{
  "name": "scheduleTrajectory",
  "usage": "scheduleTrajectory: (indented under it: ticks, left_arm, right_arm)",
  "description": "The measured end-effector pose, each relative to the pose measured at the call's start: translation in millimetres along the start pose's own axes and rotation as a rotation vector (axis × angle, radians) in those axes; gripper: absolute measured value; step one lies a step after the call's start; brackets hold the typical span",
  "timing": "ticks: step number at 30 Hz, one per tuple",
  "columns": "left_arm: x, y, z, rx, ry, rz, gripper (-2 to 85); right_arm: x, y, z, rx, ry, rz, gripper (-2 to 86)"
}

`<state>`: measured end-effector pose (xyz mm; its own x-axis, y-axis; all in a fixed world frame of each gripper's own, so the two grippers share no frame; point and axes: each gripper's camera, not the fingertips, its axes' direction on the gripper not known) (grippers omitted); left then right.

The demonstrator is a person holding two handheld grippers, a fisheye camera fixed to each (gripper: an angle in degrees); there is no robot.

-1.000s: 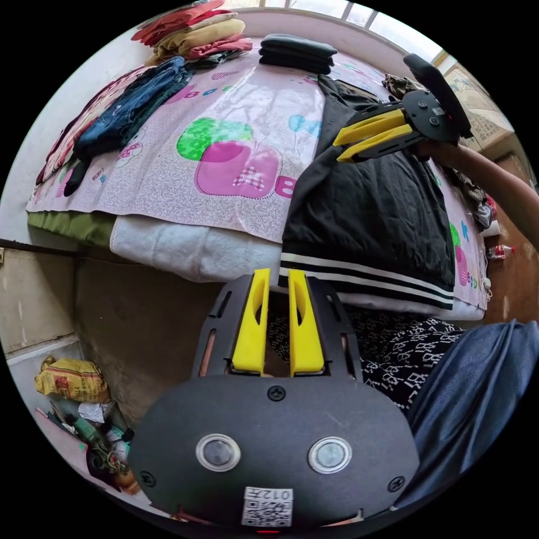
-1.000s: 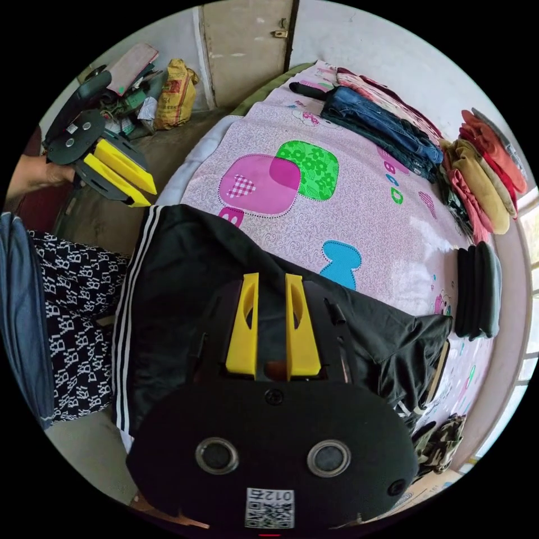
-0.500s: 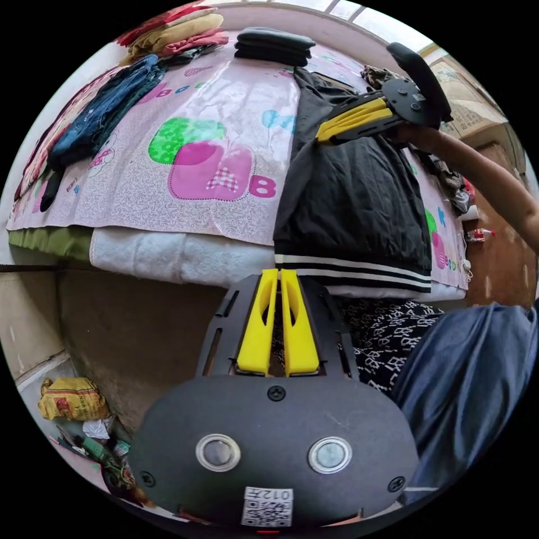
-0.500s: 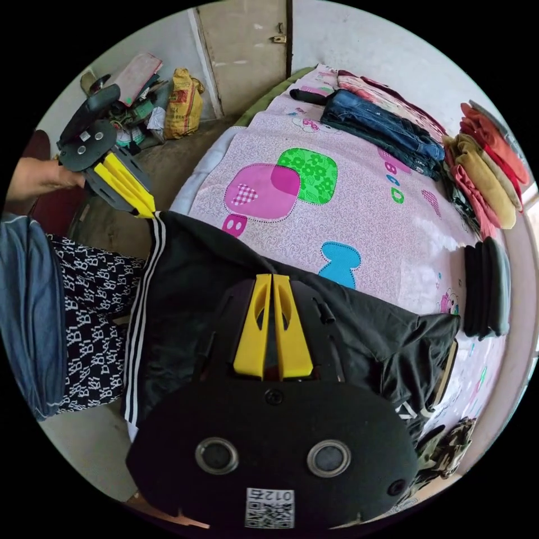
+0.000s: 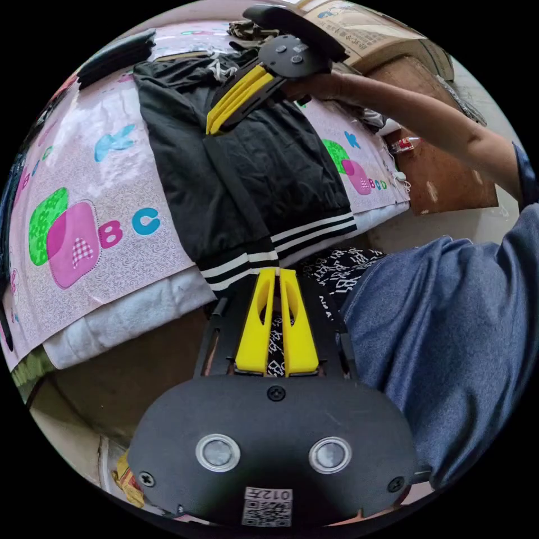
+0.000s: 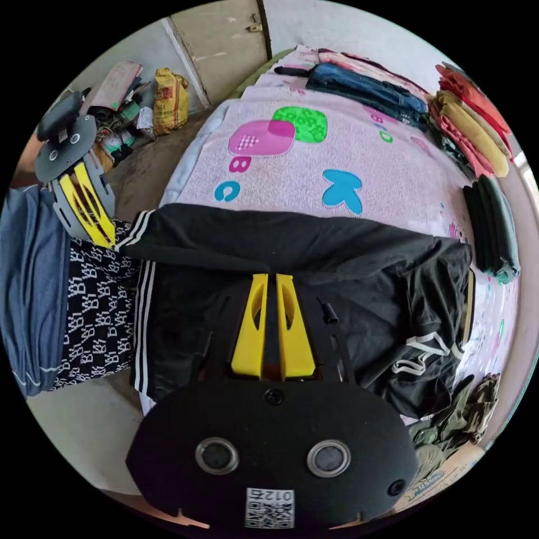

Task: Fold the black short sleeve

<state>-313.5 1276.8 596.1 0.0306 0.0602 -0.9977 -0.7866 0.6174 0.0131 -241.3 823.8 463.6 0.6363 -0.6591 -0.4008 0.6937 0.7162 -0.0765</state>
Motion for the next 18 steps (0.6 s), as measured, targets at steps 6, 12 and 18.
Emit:
scheduleTrajectory:
  ticks: [6, 12, 18]
  left_arm:
    - [-31, 27, 9, 0.039, 0.122, -0.020, 0.4]
    - [-69, -7, 32, 0.143, 0.070, -0.018, 0.5]
    - [-96, -17, 122, -0.109, 0.058, -0.054, 0.5]
  right_arm:
    - [23, 79, -10, 0.037, -0.073, 0.210, 7.6]
    - [41, 153, -44, 0.392, -0.154, 0.495, 4.4]
    - [21, 202, -18, 0.456, -0.310, 0.647, 1.6]
